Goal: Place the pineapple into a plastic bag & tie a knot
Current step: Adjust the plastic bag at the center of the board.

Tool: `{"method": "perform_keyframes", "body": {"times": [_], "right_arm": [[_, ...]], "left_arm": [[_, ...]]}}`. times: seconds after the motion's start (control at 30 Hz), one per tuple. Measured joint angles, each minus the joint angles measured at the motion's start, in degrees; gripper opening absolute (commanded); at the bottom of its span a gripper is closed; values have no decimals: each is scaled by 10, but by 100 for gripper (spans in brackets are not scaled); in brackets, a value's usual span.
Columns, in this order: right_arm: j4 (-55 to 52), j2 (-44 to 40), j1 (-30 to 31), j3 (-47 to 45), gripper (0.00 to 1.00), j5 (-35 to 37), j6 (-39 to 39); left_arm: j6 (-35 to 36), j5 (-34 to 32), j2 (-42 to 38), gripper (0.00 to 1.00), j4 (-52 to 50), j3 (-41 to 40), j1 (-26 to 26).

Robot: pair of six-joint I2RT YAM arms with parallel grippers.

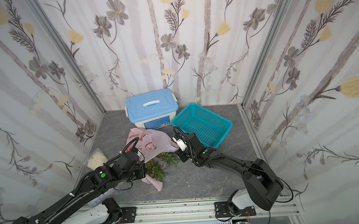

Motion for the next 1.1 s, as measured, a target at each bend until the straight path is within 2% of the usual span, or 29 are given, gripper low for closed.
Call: {"method": "perform_keyframes", "body": {"times": [0.03, 0.07, 0.2, 0.3, 0.43, 0.53, 0.6, 0.7, 0.8, 0.97, 1.03, 1.1], "right_arm": [[0, 0, -3, 0, 0, -10, -1], [0, 0, -9, 0, 0, -20, -1], [-10, 0, -18, 5, 0, -52, -9], [-40, 0, -20, 30, 0, -80, -9], [-64, 0, -21, 46, 0, -112, 5], [-82, -5, -21, 46, 0, -128, 23], [-85, -8, -21, 47, 0, -136, 34], [-90, -9, -21, 52, 0, -141, 42], [-98, -7, -21, 62, 0, -148, 45], [-105, 3, -21, 74, 0, -156, 40], [-101, 12, -21, 76, 0, -162, 37], [-108, 17, -21, 75, 0, -165, 35]], "left_arm": [[1, 0, 0, 0, -1, 2, 0], [1, 0, 0, 6, -4, 5, 0], [2, -7, -2, 51, -21, 23, 0], [7, -26, -7, 72, -47, 54, 0], [11, -52, -19, 84, -79, 92, 0], [-16, -36, -10, 95, -109, 101, -1], [-50, -17, 9, 98, -130, 98, -19], [-109, 16, 38, 100, -157, 90, -75], [-178, 17, 63, 100, -169, 90, -122], [-287, -12, 94, 100, -187, 84, -169], [-325, -31, 101, 98, -188, 66, -178], [-351, -52, 111, 91, -193, 53, -179]]}}
